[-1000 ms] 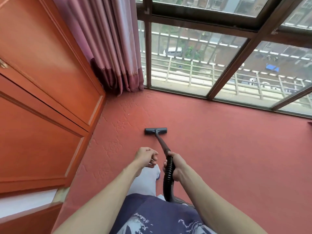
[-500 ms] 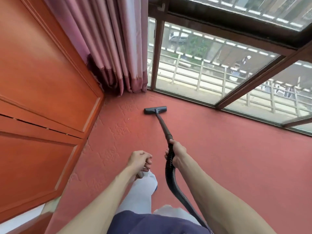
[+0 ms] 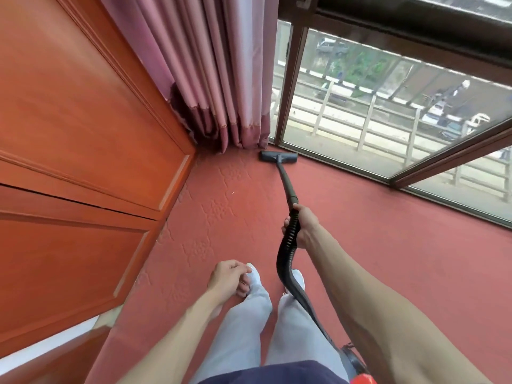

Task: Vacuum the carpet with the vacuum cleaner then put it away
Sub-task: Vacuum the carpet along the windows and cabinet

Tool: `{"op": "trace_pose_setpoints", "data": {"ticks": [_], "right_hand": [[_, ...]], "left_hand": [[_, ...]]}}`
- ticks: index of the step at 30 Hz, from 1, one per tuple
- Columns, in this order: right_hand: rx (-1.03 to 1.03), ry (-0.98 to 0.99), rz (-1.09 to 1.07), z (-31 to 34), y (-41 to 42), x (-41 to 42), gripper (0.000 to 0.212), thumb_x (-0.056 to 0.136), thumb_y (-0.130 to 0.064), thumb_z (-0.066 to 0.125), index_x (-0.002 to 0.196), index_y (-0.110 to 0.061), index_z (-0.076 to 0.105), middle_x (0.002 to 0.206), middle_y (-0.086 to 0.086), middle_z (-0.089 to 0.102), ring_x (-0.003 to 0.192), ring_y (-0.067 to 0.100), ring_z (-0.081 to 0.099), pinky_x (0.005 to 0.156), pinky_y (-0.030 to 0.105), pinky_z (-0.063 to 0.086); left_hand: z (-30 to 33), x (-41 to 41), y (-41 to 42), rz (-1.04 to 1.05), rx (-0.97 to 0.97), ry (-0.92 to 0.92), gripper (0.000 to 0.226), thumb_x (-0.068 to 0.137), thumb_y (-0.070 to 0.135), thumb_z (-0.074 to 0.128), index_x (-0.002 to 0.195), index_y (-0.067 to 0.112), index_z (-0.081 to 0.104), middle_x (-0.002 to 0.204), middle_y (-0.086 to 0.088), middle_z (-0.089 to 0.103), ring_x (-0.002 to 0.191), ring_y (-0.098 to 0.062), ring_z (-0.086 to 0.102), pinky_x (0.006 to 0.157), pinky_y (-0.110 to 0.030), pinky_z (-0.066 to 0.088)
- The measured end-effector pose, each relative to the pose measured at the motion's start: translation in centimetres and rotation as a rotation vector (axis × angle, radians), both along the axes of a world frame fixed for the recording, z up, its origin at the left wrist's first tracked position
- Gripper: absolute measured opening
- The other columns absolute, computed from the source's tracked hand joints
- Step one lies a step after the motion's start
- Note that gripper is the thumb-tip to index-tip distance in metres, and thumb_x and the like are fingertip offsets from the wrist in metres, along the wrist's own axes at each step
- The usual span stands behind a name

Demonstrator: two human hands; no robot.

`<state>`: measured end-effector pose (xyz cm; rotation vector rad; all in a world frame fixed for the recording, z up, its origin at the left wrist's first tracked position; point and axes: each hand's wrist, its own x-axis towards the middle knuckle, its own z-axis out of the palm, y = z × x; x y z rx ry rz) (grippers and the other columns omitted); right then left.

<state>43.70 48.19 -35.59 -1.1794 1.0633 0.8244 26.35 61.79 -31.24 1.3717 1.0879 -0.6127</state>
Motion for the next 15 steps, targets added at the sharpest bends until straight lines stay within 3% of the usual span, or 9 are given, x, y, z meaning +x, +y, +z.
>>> {"op": "trace_pose_setpoints", "data": {"ticks": [9, 15], "right_hand": [[-0.095, 0.071, 0.394, 2.9, -8.5, -5.2, 0.034, 0.096, -0.03, 0.053, 0.069, -0.011, 0.044, 0.047, 0.008, 0.042, 0.031, 0.018, 0.037, 0.039, 0.022, 0.037], [-0.151, 0.164, 0.526, 4.2, -18.3, -6.4, 0.034, 0.095, -0.035, 0.055, 0.079, -0.006, 0.049, 0.048, 0.005, 0.043, 0.034, 0.016, 0.038, 0.039, 0.022, 0.036]], "left_hand": [[2.0, 0.6, -5.0, 0.007, -0.025, 0.018, 0.019, 0.089, 0.001, 0.047, 0.082, 0.002, 0.064, 0.062, -0.01, 0.059, 0.045, -0.018, 0.05, 0.049, -0.027, 0.042], [3.2, 3.7, -9.6, -0.061, -0.059, -0.048, 0.018, 0.088, 0.004, 0.048, 0.083, 0.005, 0.065, 0.063, -0.007, 0.061, 0.047, -0.018, 0.052, 0.048, -0.025, 0.043]]}}
